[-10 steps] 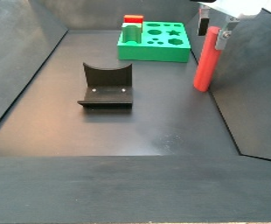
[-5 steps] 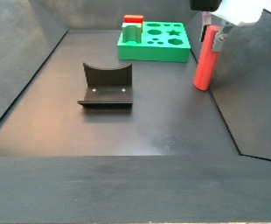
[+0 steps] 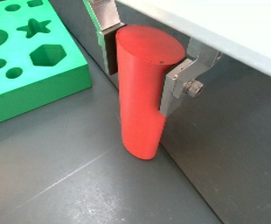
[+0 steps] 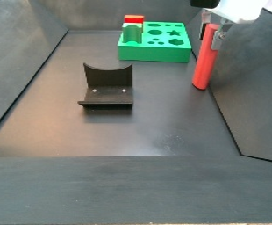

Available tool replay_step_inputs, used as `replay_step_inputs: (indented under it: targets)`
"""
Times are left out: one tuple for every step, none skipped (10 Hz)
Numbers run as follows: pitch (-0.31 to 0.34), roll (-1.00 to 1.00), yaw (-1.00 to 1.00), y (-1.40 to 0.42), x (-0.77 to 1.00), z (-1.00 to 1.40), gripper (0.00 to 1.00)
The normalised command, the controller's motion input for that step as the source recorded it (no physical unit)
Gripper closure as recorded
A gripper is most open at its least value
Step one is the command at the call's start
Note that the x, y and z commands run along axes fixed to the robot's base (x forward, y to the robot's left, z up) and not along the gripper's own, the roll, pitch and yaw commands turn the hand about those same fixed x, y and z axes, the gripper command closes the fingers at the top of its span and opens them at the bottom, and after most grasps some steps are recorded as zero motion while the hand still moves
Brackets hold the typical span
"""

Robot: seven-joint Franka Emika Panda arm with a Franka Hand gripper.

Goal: Pick up the oval object. Move up. Move to above the board. Insert the oval object.
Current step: Pick up the oval object, then move up.

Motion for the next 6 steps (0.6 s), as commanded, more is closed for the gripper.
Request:
replay_step_inputs:
  targets:
    - [0.000, 0.00, 0.00, 0.00, 0.00, 0.00, 1.00]
    - [0.000, 0.00, 0.00, 0.00, 0.00, 0.00, 1.00]
    - [0.000, 0.00, 0.00, 0.00, 0.00, 0.83, 1.00]
    - [-0.005, 0.00, -0.08, -0.07, 0.01, 0.82, 1.00]
    - [0.018, -0.02, -0.07, -0.07, -0.01, 0.75, 1.00]
    - [0.030, -0.05, -0.04, -0.05, -0.01, 0.67, 1.00]
